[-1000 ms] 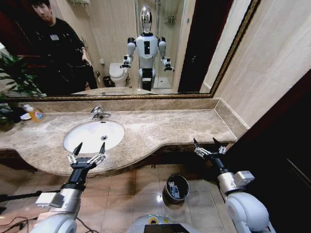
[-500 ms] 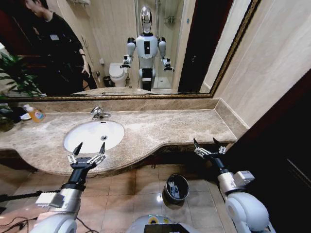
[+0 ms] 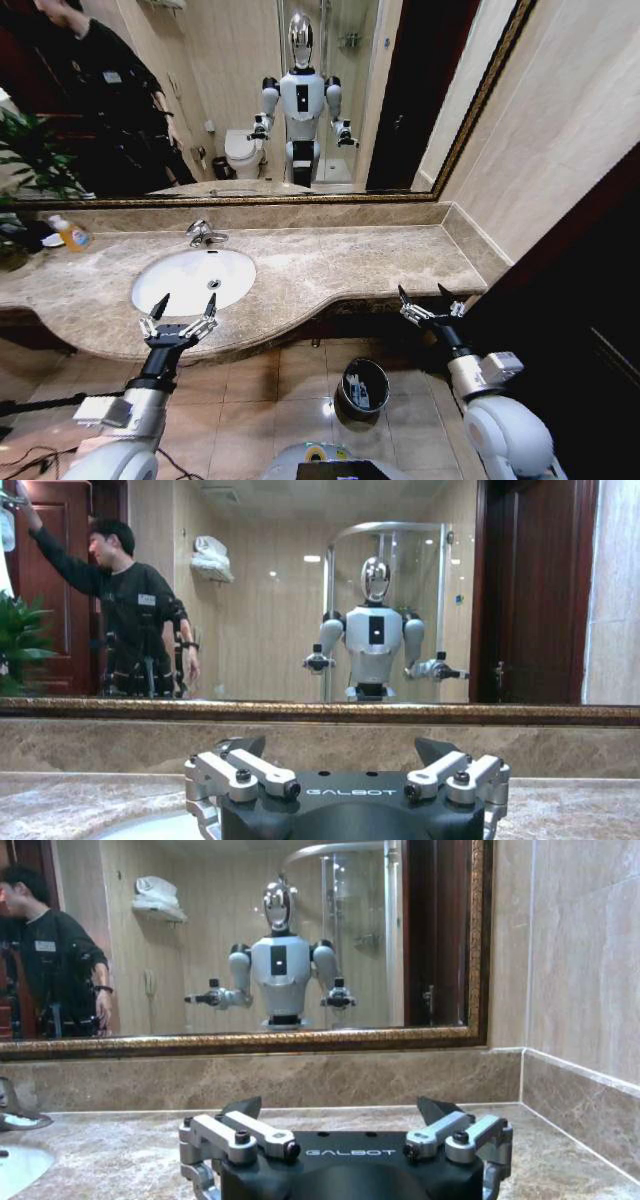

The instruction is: Pick up the trash from the sink and place it in the trash bin.

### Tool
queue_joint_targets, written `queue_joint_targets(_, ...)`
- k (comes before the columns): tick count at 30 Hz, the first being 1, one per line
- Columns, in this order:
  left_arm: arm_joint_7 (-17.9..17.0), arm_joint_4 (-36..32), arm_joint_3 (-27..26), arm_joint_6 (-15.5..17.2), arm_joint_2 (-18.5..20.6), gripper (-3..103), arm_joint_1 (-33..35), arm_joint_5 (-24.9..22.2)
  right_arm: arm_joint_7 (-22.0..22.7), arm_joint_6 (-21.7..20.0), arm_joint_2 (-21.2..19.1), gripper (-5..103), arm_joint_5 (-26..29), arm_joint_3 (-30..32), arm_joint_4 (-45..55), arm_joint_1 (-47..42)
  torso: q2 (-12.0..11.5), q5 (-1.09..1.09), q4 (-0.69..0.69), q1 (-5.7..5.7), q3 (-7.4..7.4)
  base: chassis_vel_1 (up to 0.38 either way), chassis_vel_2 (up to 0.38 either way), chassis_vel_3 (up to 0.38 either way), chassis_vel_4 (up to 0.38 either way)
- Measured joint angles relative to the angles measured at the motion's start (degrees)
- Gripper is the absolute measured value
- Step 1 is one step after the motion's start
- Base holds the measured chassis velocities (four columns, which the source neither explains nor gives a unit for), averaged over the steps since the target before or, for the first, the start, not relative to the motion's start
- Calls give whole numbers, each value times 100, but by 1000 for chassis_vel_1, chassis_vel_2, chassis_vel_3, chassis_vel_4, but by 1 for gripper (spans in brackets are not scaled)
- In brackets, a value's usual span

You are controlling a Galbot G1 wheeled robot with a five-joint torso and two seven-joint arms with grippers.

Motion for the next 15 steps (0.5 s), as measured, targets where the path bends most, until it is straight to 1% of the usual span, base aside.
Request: queue_joint_targets(15,0,0,0,0,0,100,0,0,0,0,0,100,2,1,0,0,0,0,0,0,0,0,0,0,0)
